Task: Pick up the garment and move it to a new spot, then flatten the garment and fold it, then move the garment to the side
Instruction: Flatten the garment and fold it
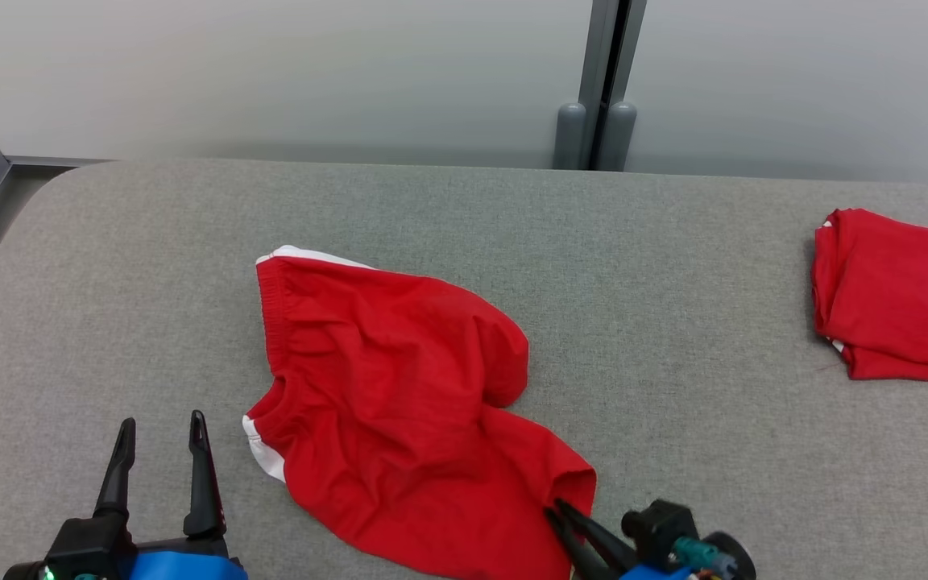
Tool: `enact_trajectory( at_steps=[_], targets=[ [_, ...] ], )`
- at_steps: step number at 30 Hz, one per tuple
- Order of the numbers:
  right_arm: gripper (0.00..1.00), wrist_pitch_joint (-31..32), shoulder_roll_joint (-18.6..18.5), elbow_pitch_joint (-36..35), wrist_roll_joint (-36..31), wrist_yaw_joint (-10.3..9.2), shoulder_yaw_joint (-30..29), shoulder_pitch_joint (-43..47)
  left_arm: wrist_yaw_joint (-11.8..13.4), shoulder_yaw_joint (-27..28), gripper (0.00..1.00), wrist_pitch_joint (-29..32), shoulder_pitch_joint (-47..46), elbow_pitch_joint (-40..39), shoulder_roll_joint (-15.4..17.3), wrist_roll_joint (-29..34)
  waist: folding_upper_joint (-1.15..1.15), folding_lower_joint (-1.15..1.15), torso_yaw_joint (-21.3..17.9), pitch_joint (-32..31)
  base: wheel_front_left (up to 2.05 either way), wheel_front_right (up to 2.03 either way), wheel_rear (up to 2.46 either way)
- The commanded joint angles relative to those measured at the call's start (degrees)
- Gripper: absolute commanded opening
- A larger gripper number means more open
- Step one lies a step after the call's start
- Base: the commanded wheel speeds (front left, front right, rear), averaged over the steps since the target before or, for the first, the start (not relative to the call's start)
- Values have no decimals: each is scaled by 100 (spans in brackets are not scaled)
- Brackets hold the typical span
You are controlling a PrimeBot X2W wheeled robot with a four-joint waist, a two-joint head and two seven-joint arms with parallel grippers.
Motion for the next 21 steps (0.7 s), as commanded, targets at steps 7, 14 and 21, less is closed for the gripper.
enact_trajectory(
  at_steps=[7, 14, 21],
  targets=[
    [0, -463, -228, 226, 274, 1, -565, -588, -24, 39, 100, -14, -106, 21, -32, 19, 0, 0, -68, 25, 0, 0, 0],
    [0, -410, -829, 204, 336, 1, -1050, -1239, -33, -57, 100, -14, -176, 51, -36, 35, 0, 0, -43, 61, 0, 0, 0],
    [0, -116, -998, 693, 246, 1, -993, -1975, -71, -56, 100, -14, -266, 97, -40, 21, 0, 0, 54, 93, 0, 0, 0]
  ],
)
